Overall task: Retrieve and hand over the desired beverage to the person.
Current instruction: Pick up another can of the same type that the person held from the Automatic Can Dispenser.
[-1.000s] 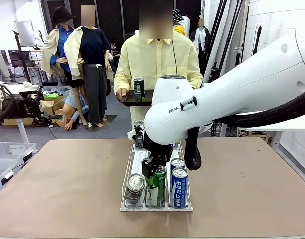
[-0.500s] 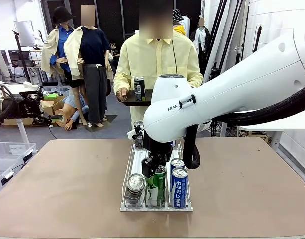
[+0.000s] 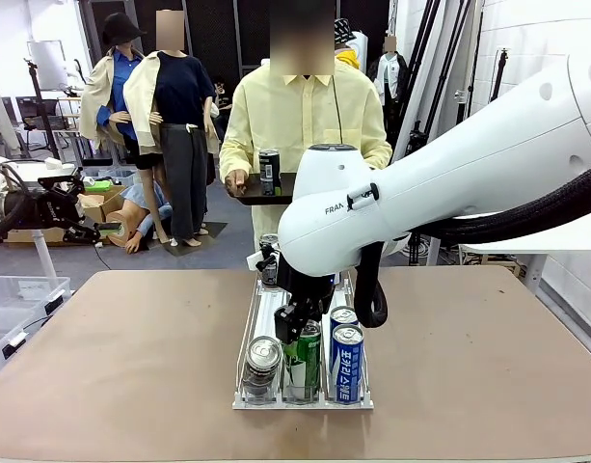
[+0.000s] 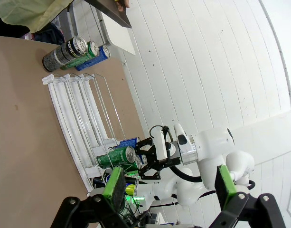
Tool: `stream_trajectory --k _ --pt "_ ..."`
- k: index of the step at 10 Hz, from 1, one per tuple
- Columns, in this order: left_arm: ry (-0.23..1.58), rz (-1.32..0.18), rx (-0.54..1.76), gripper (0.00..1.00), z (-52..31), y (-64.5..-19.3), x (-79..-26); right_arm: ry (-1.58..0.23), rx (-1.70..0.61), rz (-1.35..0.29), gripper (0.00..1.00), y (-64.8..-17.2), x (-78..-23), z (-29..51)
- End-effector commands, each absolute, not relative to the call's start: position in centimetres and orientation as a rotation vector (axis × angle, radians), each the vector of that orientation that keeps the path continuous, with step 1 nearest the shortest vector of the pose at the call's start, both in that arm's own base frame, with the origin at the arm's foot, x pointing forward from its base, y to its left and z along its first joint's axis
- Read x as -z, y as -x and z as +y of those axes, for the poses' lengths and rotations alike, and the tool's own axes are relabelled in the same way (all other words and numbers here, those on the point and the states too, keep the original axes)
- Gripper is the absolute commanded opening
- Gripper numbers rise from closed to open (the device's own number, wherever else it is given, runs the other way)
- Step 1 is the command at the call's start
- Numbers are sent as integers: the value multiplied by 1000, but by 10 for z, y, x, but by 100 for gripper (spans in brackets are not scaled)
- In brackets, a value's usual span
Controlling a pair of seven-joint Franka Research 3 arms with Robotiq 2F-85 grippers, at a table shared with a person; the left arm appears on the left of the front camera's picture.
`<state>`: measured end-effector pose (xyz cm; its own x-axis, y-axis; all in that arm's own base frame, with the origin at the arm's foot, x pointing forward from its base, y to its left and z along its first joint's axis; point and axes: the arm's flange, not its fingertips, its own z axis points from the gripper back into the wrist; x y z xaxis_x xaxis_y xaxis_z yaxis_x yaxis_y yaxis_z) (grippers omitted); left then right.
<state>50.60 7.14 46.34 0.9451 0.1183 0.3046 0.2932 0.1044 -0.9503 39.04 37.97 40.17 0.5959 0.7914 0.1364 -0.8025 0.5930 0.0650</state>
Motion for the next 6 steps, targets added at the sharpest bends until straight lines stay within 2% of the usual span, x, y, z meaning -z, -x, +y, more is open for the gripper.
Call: stream_trajectory --k 1,6 --pt "1460 -347 129 100 72 -504 -465 -123 -926 -110 0 -388 -401 379" --pt "1460 -347 129 100 72 -504 -465 -111 -964 -115 0 -374 -435 387"
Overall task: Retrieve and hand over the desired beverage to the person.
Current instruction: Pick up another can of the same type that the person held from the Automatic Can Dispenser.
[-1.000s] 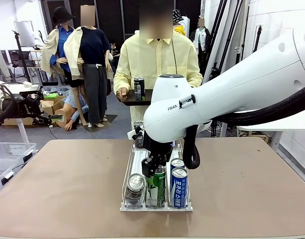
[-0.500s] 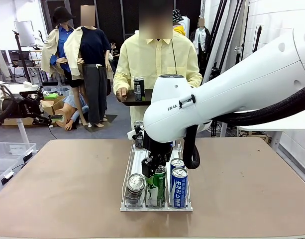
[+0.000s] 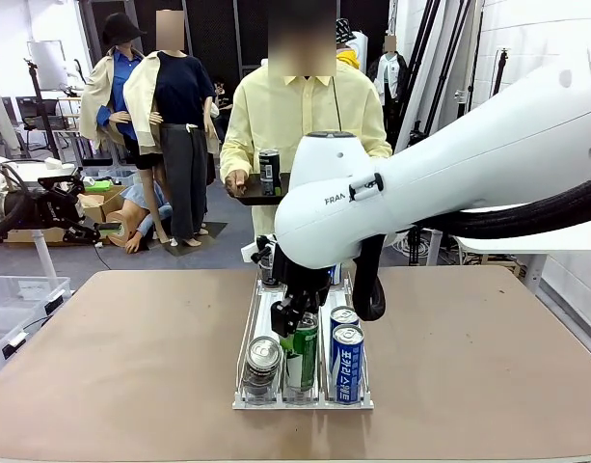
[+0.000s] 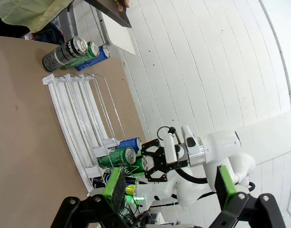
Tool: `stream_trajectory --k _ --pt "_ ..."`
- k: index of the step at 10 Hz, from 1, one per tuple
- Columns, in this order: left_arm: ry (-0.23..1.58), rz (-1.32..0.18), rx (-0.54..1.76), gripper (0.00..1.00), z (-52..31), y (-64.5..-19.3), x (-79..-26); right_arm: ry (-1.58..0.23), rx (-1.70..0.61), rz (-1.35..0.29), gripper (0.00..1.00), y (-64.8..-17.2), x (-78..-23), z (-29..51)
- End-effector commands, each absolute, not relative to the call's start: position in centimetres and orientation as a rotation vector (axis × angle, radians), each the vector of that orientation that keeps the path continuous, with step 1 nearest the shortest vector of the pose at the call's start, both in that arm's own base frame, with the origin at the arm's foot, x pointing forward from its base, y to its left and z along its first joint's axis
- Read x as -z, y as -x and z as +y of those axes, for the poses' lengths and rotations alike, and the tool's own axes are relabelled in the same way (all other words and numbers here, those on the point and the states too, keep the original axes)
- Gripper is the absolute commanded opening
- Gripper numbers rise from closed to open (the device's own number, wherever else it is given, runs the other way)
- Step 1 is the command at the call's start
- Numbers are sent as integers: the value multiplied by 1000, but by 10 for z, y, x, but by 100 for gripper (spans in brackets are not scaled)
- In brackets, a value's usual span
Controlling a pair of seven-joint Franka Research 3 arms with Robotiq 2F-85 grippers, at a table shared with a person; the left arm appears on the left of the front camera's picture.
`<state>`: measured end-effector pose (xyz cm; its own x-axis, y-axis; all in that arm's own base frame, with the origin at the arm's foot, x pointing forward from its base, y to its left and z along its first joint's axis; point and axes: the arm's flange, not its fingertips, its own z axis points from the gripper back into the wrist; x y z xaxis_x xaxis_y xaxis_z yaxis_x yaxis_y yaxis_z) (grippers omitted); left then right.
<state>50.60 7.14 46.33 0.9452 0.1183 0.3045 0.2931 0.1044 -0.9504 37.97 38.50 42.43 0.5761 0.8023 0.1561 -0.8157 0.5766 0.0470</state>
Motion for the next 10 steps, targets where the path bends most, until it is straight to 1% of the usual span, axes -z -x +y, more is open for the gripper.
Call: stream_trajectory --k 1,3,5,8,10 --pt "1460 -347 129 100 72 -504 -465 -99 -967 -119 0 -373 -440 388" --pt "1460 -347 129 100 72 -504 -465 -62 -976 -107 0 -367 -454 389" --pt "1460 -347 129 100 72 -504 -465 -21 -995 -113 0 -359 -483 391" --pt "1460 -347 129 100 72 -504 -465 -42 -1020 -197 0 -345 -537 379" --pt "1460 -347 129 100 72 -504 -465 -2 -1002 -232 0 -332 -571 356"
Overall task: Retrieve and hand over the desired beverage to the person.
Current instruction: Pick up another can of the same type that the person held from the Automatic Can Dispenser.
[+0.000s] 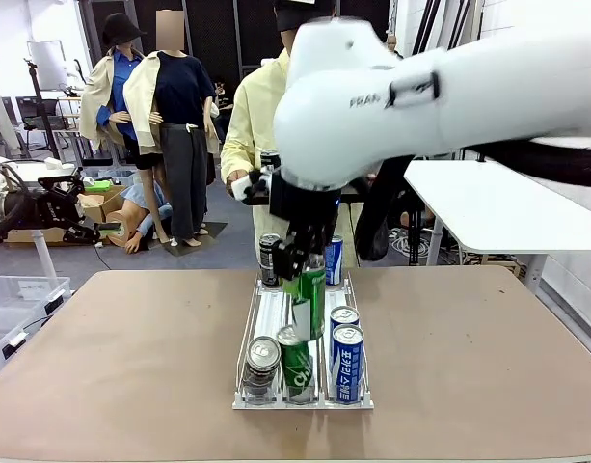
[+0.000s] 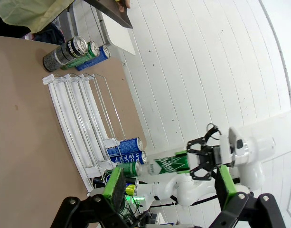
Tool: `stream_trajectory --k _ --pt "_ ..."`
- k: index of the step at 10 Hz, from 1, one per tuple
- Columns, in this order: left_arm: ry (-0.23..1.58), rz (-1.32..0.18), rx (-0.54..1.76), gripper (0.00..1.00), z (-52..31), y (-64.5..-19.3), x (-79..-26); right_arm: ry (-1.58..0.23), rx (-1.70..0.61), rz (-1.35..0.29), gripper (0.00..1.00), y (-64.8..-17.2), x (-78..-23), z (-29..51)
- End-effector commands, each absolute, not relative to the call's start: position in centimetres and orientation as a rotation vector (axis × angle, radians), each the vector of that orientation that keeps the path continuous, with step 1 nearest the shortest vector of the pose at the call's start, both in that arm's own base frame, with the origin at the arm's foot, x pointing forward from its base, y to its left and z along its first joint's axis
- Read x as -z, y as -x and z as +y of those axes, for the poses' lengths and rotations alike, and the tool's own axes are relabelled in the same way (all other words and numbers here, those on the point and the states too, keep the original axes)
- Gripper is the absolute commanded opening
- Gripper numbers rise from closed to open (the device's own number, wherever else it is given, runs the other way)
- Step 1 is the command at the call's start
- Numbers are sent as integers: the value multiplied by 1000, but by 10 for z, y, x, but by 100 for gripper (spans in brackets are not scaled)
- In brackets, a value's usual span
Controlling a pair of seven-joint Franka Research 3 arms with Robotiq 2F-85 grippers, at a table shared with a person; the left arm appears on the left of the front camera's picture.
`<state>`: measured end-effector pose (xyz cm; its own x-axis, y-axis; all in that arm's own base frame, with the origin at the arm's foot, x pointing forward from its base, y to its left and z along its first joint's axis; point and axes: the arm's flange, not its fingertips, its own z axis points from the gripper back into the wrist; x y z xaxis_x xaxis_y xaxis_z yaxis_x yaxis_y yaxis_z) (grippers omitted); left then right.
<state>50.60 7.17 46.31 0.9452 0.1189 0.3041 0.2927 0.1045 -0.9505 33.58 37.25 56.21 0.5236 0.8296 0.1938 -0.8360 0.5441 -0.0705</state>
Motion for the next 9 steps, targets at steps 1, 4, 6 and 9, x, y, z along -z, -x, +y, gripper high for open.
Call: stream_trajectory --k 1,4,6,9 --pt "1460 -347 129 100 72 -504 -465 -8 -1002 -244 0 -325 -589 337" --pt "1460 -347 129 100 72 -504 -465 -34 -961 -242 0 -318 -621 275" --pt "1460 -347 129 100 72 -504 -465 -58 -903 -226 0 -327 -628 225" --pt "1460 -347 129 100 72 -504 -465 -88 -873 -226 0 -338 -617 167"
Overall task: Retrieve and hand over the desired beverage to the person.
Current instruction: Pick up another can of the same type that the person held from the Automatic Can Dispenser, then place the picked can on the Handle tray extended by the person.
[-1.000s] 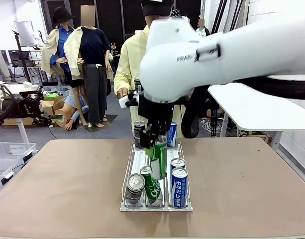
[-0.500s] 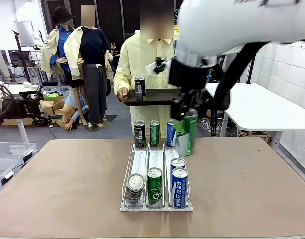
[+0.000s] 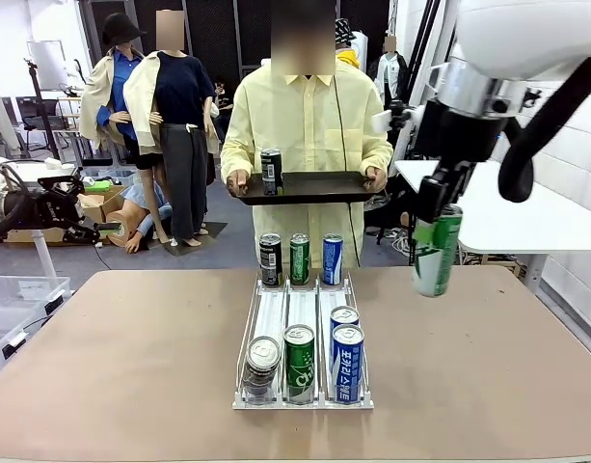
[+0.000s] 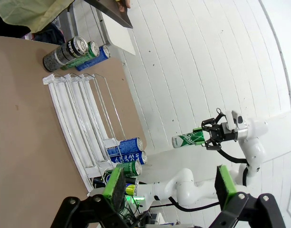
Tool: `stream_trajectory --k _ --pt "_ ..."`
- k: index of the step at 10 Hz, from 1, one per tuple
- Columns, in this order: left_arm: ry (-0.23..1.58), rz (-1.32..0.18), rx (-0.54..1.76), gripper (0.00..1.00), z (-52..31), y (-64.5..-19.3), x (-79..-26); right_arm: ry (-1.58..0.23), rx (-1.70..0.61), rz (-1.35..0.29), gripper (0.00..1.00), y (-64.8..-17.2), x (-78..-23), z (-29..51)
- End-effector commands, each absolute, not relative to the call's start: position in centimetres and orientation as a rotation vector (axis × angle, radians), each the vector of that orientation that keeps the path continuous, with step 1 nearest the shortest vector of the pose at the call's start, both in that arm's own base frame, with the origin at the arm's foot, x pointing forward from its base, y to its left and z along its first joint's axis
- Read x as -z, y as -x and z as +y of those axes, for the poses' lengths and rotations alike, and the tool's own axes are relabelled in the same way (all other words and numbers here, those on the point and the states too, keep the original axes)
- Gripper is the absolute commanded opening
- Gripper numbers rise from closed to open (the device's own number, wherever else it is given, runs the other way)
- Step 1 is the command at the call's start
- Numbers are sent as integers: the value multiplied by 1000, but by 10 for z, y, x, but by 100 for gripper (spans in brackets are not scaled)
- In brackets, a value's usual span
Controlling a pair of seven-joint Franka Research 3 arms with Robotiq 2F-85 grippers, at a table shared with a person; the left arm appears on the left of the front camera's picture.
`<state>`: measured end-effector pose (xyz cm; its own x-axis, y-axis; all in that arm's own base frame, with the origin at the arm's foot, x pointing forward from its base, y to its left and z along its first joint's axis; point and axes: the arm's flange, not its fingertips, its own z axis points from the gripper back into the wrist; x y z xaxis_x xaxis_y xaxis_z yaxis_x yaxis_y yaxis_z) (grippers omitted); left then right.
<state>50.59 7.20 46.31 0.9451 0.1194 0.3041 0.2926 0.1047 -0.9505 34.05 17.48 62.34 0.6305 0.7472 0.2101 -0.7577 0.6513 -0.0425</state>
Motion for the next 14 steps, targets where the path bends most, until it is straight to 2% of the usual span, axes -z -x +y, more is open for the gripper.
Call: stream_trajectory --k 1,4,6,7,14 --pt "1460 -347 129 100 72 -504 -465 -98 -870 -214 0 -346 -609 153" --pt "1460 -347 129 100 72 -504 -465 -128 -846 -192 0 -371 -585 122" --pt "1460 -347 129 100 72 -504 -465 -148 -842 -267 0 -366 -587 108" --pt "1460 -347 129 100 72 -504 -465 -100 -831 -172 0 -371 -584 117" --pt "1460 -347 129 100 72 -504 -465 -100 -831 -172 0 -371 -584 117"
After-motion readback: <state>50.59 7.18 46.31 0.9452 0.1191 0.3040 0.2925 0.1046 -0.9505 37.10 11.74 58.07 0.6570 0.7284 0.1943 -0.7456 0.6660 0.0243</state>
